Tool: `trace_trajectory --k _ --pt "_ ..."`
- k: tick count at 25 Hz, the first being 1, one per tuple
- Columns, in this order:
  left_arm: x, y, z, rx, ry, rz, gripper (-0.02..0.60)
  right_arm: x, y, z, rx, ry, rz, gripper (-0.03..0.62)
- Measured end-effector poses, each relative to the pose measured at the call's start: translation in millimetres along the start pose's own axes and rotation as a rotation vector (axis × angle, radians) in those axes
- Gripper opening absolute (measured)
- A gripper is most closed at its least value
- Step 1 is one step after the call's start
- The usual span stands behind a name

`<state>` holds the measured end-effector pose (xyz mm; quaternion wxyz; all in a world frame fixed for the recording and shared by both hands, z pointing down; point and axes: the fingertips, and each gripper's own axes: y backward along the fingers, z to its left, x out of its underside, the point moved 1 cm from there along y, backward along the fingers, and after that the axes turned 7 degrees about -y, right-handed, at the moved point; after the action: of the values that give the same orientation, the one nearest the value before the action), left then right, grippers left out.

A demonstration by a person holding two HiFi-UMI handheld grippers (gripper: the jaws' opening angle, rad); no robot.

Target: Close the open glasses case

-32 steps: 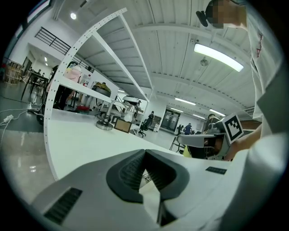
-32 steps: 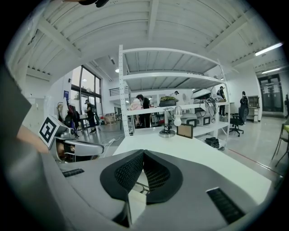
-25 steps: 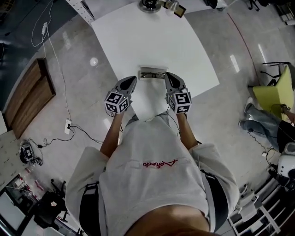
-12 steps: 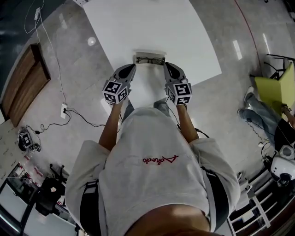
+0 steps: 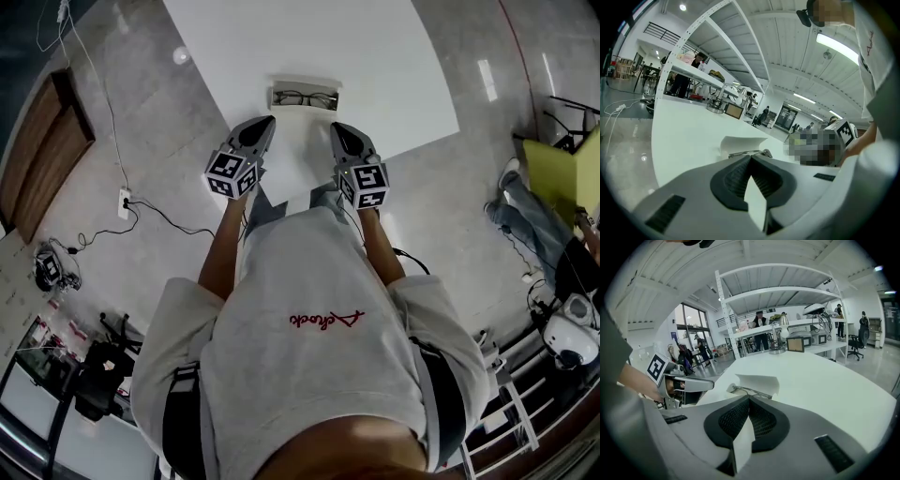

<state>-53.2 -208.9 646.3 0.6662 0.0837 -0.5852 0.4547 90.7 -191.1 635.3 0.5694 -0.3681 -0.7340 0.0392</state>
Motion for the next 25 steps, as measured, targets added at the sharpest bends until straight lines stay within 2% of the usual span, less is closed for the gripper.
trace_trajectory --k 5,8,11,19,25 --pt "0 1 -3 0.001 -0.005 -0.004 0.026 4 3 4 -0.027 -0.008 -0.004 0.027" --pt "-1 1 -5 0.001 -0.008 -0.008 0.026 5 0 9 -0.072 -0.04 -0.01 0.154" --pt "-2 1 -7 0.002 -0.008 -0.011 0.026 5 0 10 -0.08 -0.045 -0.013 0.192" --pt "3 2 -13 0.0 -0.002 -0.007 0.026 8 -3 2 -0.058 -0.032 -0.003 0.184" --pt "2 6 -11 -0.006 0.001 -0.012 0.026 -7 -28 -7 -0.033 -0.007 -0.021 0.167"
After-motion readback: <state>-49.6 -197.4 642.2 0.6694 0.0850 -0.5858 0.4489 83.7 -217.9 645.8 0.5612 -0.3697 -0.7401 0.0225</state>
